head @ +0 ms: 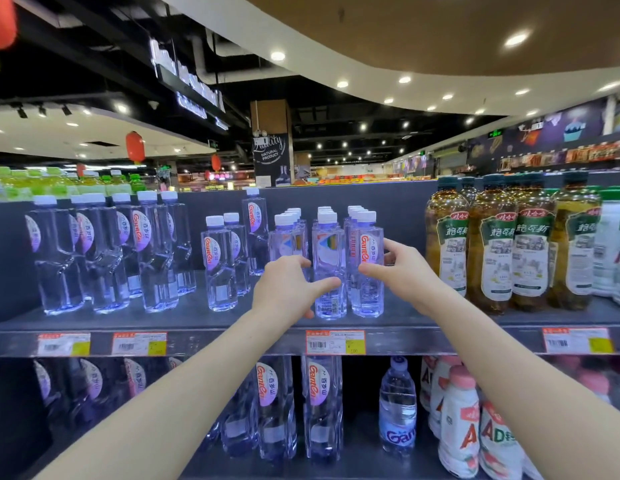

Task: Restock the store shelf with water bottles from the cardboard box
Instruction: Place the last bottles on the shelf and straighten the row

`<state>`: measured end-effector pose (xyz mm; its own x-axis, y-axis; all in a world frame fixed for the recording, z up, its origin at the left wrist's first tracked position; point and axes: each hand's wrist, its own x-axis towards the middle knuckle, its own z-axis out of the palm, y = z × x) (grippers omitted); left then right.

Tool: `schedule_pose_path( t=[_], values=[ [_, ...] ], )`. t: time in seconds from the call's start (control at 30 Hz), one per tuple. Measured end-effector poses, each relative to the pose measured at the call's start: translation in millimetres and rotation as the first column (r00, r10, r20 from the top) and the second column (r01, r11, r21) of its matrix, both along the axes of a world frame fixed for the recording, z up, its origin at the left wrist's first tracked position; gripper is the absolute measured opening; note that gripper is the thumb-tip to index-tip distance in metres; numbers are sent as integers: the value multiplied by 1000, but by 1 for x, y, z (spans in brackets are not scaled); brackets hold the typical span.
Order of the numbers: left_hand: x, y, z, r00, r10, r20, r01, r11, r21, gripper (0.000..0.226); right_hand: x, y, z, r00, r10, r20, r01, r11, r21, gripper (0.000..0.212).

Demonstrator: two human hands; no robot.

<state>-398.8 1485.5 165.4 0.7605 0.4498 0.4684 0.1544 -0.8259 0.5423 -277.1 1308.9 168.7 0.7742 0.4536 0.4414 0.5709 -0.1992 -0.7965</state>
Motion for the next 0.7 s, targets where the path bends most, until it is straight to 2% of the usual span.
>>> schedule_pose_path(
  t=[0.07,0.17,0.27,0.33,0.4,0.47,0.53,0.63,0.7],
  values=[
    [4,-2,-1,999,26,-21,-25,999,31,80,-3,0,0,1000,-9,-8,9,1000,-6,36],
    [11,-4,-3,999,25,-32,-23,997,67,56,-7,0,1,1000,-21,-21,20,1000,-10,36],
    [18,-1,-7,998,29,-48,-26,997,75,47,-8,0,-1,997,-69,-41,69,998,-9,43],
    [22,0,-11,998,12,-67,-9,999,47,44,-11,2,-4,984,-164,-66,165,986,18,54],
    [26,-2,-15,999,4,-52,-1,999,50,46,-17,5,-8,942,-336,-2,335,938,84,58],
    [29,-4,-18,1000,4,-19,-3,999,52,48,-26,10,-11,892,-438,114,408,887,219,42],
    [31,-4,-22,1000,-15,12,15,1000,26,48,-39,17,-12,888,-422,185,365,889,276,23],
    [32,0,-24,999,-14,34,13,1000,17,52,-51,30,-8,902,-361,237,321,928,190,9],
    [30,1,-23,999,9,47,-9,1000,1,59,-55,39,-6,914,-328,239,314,944,98,13]
  ],
)
